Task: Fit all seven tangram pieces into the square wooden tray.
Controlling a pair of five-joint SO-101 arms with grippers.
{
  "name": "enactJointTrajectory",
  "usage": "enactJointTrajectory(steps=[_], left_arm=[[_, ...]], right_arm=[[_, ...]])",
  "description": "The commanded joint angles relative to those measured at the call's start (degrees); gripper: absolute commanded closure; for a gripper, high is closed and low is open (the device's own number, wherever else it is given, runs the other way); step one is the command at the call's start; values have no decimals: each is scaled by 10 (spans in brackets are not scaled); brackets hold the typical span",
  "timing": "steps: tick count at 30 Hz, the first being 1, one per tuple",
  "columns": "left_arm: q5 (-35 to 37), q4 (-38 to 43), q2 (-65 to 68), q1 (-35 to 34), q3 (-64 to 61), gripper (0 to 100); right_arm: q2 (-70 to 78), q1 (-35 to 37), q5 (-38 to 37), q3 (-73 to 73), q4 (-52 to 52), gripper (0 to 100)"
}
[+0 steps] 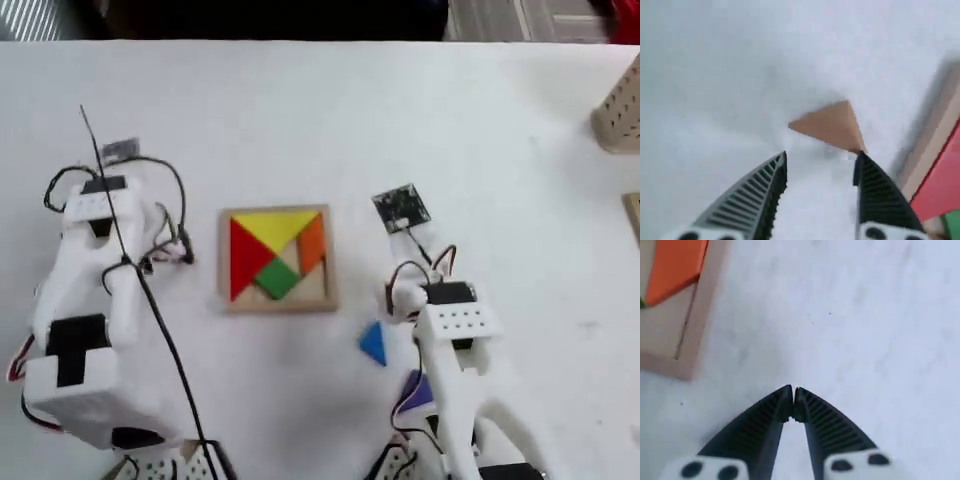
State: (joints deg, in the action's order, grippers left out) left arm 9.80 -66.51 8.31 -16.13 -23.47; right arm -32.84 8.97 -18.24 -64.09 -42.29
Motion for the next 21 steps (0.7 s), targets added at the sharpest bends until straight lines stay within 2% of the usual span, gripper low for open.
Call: enactJointTrajectory(steps=[1,4,9,15,21], left_arm=[[215,-1,23,11,32,644],[234,9,30,23,33,595],[236,58,36,12,33,612],[236,59,36,-25,26,612],[254,62,66,-15,35,631]], right_arm=[[-12,-3,-9,3,8,974],[-12,9,-18,1,7,974],[-12,18,-40,0,4,975],[-12,15,-41,0,4,974],[-12,15,-41,0,4,974]])
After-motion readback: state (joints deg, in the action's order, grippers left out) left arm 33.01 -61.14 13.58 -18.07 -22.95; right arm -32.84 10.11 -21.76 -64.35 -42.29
